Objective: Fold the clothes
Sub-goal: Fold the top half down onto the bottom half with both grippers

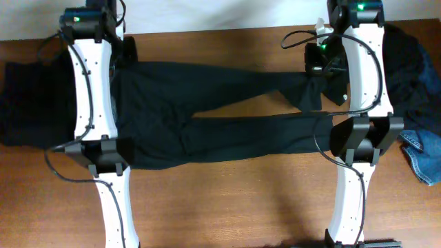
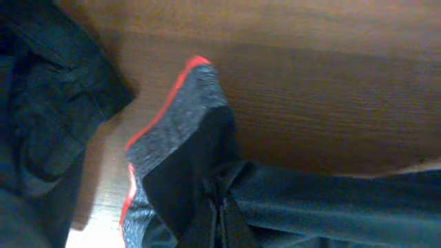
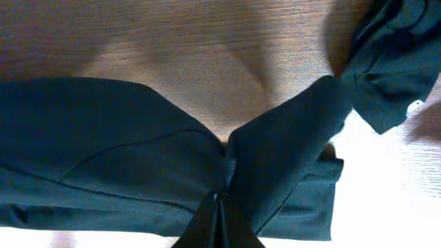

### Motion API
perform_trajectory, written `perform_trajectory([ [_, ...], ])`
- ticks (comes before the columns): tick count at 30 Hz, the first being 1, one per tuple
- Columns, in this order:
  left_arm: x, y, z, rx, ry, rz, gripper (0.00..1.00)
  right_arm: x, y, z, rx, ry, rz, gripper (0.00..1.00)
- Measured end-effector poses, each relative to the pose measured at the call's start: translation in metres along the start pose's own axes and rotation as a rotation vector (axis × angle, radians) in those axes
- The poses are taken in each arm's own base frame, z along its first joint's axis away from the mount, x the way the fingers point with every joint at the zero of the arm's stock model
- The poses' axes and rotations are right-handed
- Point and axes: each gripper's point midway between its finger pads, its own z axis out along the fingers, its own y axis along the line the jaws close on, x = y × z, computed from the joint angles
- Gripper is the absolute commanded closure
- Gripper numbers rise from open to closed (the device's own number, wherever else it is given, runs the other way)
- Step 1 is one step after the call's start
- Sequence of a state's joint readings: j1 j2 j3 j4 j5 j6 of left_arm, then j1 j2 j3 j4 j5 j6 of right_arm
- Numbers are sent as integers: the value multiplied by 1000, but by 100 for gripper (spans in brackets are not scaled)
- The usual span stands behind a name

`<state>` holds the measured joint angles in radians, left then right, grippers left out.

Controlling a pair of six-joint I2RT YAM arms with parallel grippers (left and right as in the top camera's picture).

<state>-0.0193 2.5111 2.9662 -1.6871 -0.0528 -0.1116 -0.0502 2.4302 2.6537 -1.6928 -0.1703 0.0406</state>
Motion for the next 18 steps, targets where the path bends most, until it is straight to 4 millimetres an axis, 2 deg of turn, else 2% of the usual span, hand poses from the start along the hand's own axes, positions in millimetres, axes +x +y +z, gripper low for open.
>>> perform_trajectory([
  [5,11,-6,-13,5,22,16,99,0,3,-18,-1,-40,-7,96],
  [10,36,-5,5,-25,144,35,99,2,6,-36,-3,-80,-14,96],
  [14,61,1,29,-60,262,45,99,11,5,-31,-2,-40,-7,96],
  [18,70,2,33,-71,299,49,99,25,1,-20,11,26,4,96],
])
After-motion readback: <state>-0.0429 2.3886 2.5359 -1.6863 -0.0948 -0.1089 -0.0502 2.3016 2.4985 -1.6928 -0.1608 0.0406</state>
